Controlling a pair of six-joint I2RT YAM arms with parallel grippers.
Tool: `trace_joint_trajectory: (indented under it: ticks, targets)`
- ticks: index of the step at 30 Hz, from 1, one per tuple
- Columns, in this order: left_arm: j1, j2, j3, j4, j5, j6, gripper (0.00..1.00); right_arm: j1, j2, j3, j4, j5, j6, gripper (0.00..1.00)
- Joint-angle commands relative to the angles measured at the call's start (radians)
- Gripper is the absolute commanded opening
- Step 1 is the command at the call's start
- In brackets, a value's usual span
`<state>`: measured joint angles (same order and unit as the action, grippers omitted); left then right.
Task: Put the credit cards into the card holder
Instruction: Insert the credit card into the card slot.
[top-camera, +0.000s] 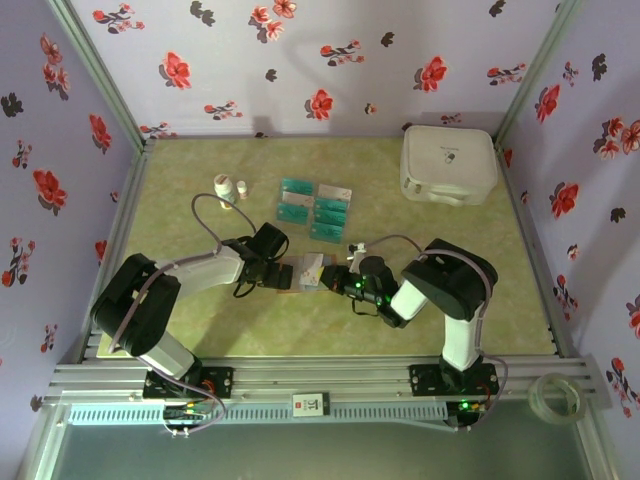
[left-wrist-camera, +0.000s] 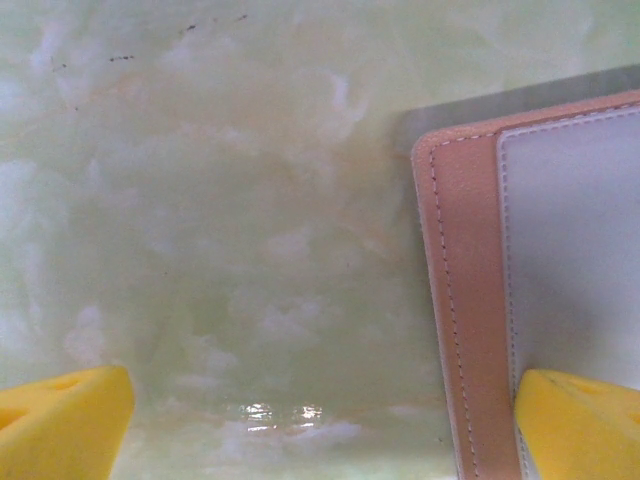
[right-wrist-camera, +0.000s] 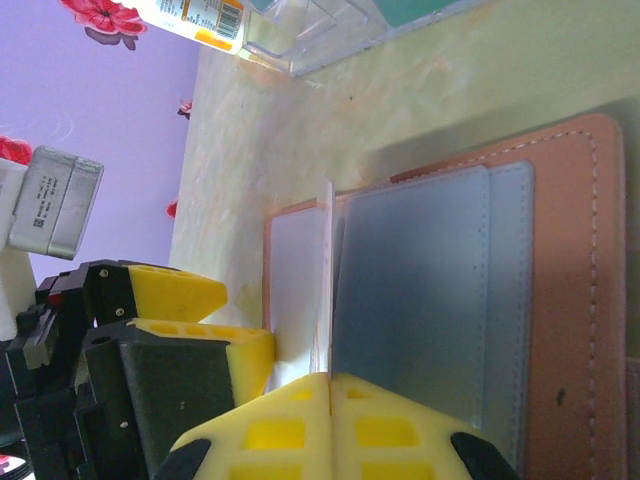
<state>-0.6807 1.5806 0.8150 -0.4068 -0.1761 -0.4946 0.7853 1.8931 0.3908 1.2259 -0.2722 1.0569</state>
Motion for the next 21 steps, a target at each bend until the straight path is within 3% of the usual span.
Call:
trace_joint_trajectory:
  ticks: [1,21]
  targets:
    - [-0.005,0.033,-0.027,-0.010,-0.037,-0.013,0.99,-0.003,0.019,-0.007,0.016,-0.030,0.009,0.00]
    - [-0.005,0.042,-0.025,-0.007,-0.039,-0.012,0.99,-0.006,-0.041,-0.020,-0.169,-0.054,-0.023,0.00]
